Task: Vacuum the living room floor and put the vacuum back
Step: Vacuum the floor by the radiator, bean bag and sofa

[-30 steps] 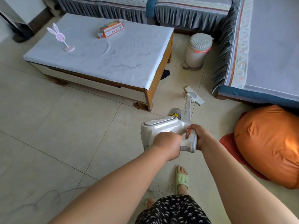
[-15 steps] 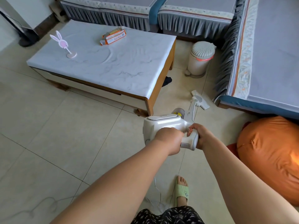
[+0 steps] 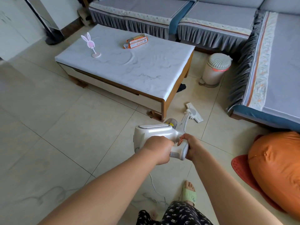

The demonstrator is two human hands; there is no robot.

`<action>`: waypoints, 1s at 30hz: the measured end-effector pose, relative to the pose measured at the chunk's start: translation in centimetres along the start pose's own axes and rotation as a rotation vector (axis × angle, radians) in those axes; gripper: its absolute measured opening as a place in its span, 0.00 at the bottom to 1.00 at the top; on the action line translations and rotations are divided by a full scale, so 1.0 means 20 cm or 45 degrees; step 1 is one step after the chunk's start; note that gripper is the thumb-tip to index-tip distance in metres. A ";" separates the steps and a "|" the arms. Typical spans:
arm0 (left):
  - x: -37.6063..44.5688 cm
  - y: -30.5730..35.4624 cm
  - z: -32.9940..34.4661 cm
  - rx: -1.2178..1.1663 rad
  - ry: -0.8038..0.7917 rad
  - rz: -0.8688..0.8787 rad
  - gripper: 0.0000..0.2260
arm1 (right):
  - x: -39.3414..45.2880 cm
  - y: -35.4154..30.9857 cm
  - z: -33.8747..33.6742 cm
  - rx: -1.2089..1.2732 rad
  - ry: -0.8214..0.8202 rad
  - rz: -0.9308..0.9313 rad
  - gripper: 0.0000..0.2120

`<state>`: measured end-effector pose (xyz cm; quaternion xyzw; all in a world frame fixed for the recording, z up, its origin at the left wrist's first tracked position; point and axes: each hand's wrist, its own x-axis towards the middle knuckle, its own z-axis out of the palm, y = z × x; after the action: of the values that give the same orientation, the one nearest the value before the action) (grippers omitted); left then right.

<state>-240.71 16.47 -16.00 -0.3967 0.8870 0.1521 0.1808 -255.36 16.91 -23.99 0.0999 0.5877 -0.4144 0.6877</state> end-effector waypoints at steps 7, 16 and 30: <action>-0.20 -0.08 0.02 -0.029 0.021 -0.107 0.06 | -0.06 0.13 0.16 -0.050 -0.072 0.001 0.09; 0.03 0.04 0.01 -0.098 0.077 -0.139 0.07 | -0.01 -0.10 0.03 -0.130 -0.044 -0.029 0.11; 0.58 0.19 -0.09 -0.162 0.093 -0.130 0.09 | 0.17 -0.60 -0.14 -0.249 -0.002 -0.037 0.09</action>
<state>-251.10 10.61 -19.10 -0.4575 0.8601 0.1840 0.1304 -265.82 9.47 -23.61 0.0234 0.6263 -0.3650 0.6885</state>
